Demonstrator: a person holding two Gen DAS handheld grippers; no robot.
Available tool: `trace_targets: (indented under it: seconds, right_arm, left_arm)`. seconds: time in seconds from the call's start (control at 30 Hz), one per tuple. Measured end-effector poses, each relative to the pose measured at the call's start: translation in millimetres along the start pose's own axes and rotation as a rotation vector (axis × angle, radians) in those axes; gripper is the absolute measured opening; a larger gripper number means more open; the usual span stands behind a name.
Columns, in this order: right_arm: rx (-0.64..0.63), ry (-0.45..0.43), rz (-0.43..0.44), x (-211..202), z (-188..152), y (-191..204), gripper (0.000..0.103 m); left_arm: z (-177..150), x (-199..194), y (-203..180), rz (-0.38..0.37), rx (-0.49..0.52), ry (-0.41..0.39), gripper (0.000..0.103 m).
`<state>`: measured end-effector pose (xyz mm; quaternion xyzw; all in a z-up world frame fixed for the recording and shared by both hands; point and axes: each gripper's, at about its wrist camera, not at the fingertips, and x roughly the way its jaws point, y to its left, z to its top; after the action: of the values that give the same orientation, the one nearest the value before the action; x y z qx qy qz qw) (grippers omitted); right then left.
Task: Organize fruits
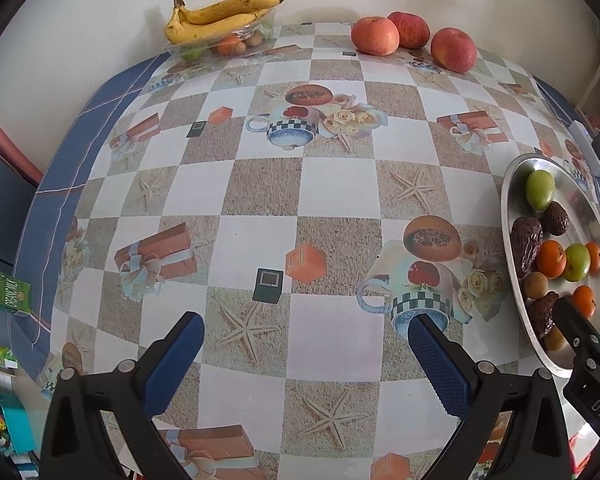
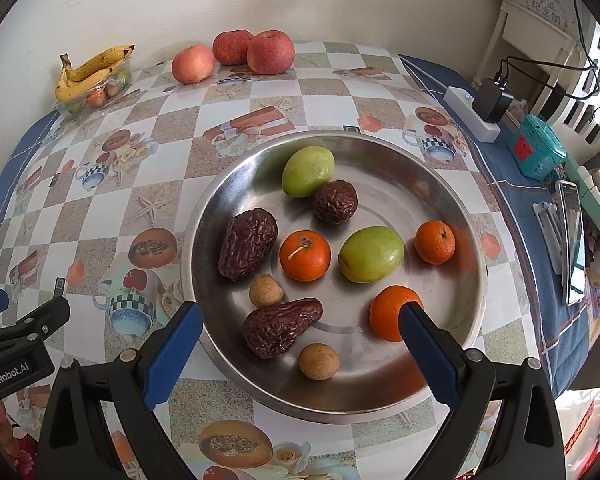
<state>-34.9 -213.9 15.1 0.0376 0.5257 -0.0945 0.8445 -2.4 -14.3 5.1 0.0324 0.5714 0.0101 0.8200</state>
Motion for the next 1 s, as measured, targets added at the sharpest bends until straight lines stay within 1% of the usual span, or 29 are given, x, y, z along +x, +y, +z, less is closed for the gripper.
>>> trace_targets:
  seconds: [1.0]
  right_arm:
    - [-0.019,0.008,0.006,0.8,-0.8,3.6,0.098]
  left_arm:
    - [-1.4,5.1,1.0,0.000,-0.002,0.023,0.103]
